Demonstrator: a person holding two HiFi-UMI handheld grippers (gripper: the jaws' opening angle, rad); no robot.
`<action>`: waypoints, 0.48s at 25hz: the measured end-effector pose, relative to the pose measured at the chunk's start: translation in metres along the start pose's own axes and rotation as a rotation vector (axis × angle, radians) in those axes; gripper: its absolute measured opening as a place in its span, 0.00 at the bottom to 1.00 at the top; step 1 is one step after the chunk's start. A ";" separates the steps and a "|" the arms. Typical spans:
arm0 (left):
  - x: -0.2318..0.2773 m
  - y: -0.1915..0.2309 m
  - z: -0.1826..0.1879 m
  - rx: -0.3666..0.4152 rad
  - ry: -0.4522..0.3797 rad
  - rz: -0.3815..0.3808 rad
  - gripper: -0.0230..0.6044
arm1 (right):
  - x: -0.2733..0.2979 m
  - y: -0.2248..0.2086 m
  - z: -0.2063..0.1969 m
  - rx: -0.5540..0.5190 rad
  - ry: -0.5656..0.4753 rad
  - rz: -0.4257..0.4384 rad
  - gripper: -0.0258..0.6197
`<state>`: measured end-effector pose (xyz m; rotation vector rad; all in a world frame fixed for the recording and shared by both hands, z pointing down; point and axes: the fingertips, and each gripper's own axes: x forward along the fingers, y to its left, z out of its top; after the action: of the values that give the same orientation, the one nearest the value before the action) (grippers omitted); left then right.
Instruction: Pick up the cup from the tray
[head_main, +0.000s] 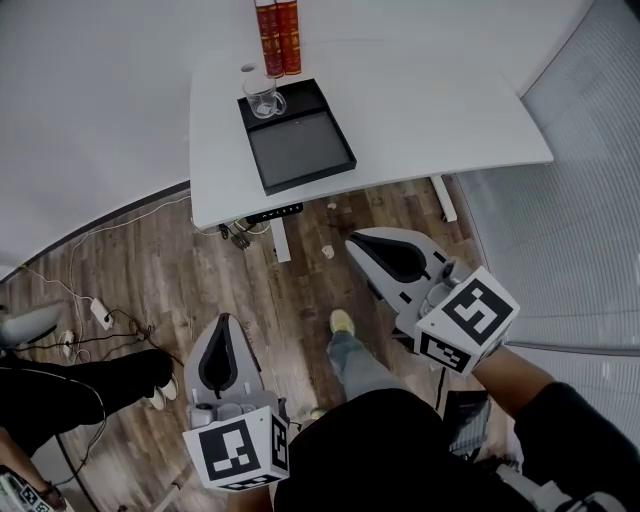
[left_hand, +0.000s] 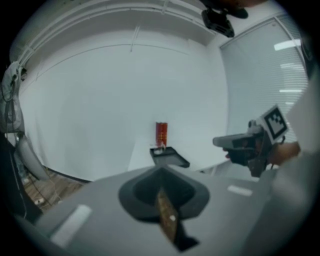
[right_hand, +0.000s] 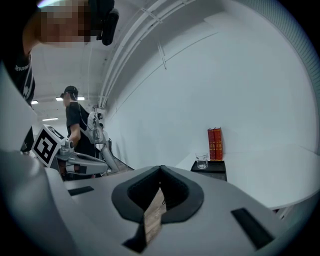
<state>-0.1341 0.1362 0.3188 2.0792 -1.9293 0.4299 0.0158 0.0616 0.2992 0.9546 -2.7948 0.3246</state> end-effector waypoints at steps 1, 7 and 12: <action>0.006 -0.003 0.003 0.002 0.003 -0.003 0.04 | 0.000 -0.008 0.002 0.008 0.000 -0.004 0.06; 0.040 -0.023 0.018 0.025 0.019 -0.024 0.04 | -0.002 -0.046 0.006 0.029 0.008 -0.022 0.06; 0.064 -0.035 0.032 0.045 0.017 -0.023 0.04 | -0.002 -0.080 0.013 0.031 -0.003 -0.036 0.06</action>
<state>-0.0940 0.0677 0.3145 2.1160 -1.9017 0.4883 0.0658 -0.0025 0.2983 1.0111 -2.7797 0.3635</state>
